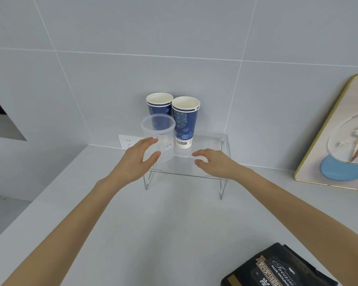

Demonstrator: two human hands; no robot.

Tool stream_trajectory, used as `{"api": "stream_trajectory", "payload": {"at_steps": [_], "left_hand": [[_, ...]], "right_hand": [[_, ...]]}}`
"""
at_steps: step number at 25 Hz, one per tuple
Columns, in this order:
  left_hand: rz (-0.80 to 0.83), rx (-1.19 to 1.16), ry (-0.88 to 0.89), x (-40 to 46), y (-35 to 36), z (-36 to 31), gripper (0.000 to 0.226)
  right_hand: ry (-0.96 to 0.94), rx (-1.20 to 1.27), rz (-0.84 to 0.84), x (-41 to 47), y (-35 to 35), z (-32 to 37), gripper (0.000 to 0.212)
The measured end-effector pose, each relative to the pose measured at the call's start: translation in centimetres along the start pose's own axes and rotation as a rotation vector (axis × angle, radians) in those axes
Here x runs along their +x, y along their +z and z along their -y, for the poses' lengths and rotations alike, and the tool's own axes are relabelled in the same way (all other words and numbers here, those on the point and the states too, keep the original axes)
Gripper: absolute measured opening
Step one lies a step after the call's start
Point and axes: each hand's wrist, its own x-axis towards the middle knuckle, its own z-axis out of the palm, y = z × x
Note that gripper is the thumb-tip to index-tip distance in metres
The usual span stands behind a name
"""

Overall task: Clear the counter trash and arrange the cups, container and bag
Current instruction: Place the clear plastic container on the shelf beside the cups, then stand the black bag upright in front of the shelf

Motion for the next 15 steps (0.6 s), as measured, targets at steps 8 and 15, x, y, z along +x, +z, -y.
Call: {"api": "stream_trajectory", "payload": {"at_steps": [8,15], "left_hand": [[0.326,0.151,0.024,-5.2,4.7,-4.5,0.044],[0.531,0.104,-0.023,-8.7,11.4,-7.8,0.047]], "right_hand": [[0.067,-0.106,0.092,-8.5,0.4,-6.5,0.040],[0.144,-0.123,0.144,-13.6,0.7,-14.0,0.041]]}}
